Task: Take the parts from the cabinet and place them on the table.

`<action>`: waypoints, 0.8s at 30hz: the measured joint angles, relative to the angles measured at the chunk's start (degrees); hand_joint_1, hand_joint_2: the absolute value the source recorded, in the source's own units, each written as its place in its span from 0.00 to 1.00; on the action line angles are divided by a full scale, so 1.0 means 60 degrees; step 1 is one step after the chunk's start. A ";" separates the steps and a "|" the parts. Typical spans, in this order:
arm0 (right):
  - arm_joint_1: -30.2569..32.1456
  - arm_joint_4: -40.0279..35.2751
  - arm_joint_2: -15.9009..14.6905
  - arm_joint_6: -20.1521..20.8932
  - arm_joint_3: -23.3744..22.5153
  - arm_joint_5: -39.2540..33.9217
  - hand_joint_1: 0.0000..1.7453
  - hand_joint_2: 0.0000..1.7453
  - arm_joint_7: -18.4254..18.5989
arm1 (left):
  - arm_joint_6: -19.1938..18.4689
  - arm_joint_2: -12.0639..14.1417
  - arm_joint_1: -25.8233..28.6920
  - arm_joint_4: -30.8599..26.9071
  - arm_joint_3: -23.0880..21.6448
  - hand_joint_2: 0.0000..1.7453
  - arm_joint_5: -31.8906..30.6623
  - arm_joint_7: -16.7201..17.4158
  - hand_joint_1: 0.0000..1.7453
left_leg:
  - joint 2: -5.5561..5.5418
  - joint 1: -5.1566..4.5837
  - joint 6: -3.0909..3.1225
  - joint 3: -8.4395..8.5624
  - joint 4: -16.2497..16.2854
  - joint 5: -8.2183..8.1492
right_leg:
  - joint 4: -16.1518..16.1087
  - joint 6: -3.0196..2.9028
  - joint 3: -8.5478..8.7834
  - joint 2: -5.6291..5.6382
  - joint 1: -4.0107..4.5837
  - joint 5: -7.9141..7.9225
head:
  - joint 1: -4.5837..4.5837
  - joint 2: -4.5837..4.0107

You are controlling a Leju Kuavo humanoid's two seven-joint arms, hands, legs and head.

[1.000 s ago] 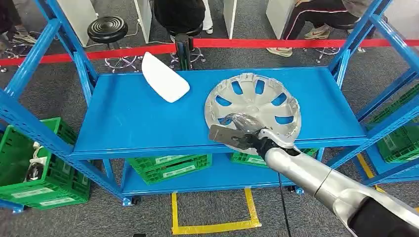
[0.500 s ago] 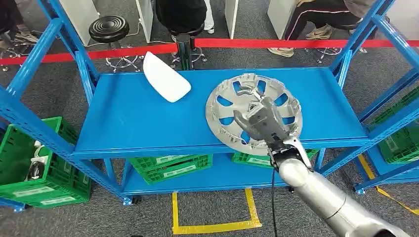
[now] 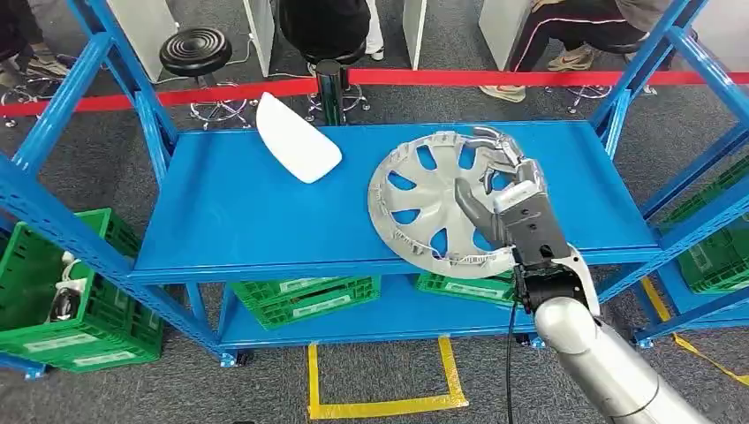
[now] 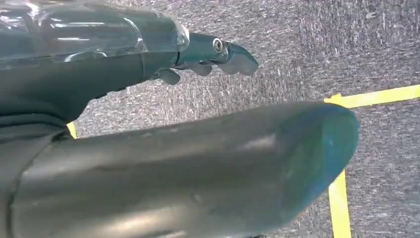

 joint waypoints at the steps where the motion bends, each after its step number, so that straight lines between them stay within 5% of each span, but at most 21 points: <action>1: 0.0001 -0.0069 -0.0073 0.0116 0.0000 0.0174 1.00 1.00 0.0236 | 0.0000 0.0000 0.0001 0.0000 0.0000 0.00 0.0011 0.0000 0.00 | 0.0003 0.0000 0.0000 -0.0002 0.0000 0.0000 | 0.0000 0.0000 0.0000 -0.0001 0.0000 0.0000 | 0.0004 0.0000; 19: 0.0001 -0.0583 -0.0415 0.0240 -0.0015 0.0283 1.00 1.00 0.0403 | 0.0000 0.0000 0.0001 0.0000 0.0000 0.00 0.0029 0.0007 0.00 | 0.0090 0.0000 0.0001 0.0004 -0.0001 -0.0001 | 0.0001 0.0000 -0.0002 0.0034 0.0000 0.0000 | 0.0004 0.0000; 20: -0.0008 -0.0590 -0.0430 0.0320 -0.0015 0.0309 0.09 1.00 0.0487 | 0.0000 0.0000 0.0001 0.0000 0.0000 0.00 0.0029 0.0011 0.00 | 0.0095 0.0000 0.0001 0.0004 -0.0002 -0.0001 | 0.0001 0.0000 -0.0002 0.0035 0.0000 0.0000 | 0.0004 0.0000; 21: -0.0042 -0.0604 -0.0459 0.0758 0.0004 0.0425 0.00 1.00 0.0852 | -0.0004 0.0000 0.0001 0.0000 0.0000 0.00 0.0036 0.0015 0.00 | 0.0105 0.0000 0.0001 0.0002 -0.0003 -0.0001 | 0.0002 0.0000 -0.0002 0.0039 0.0000 0.0000 | 0.0004 0.0000; 24: -0.0424 -0.0557 -0.0662 0.2998 0.0207 0.0564 0.00 1.00 0.2783 | -0.0051 0.0000 -0.0001 0.0000 0.0000 0.00 0.0055 0.0058 0.00 | 0.0148 0.0000 0.0004 0.0007 -0.0003 -0.0004 | 0.0002 0.0001 -0.0004 0.0056 -0.0001 0.0002 | -0.0004 0.0000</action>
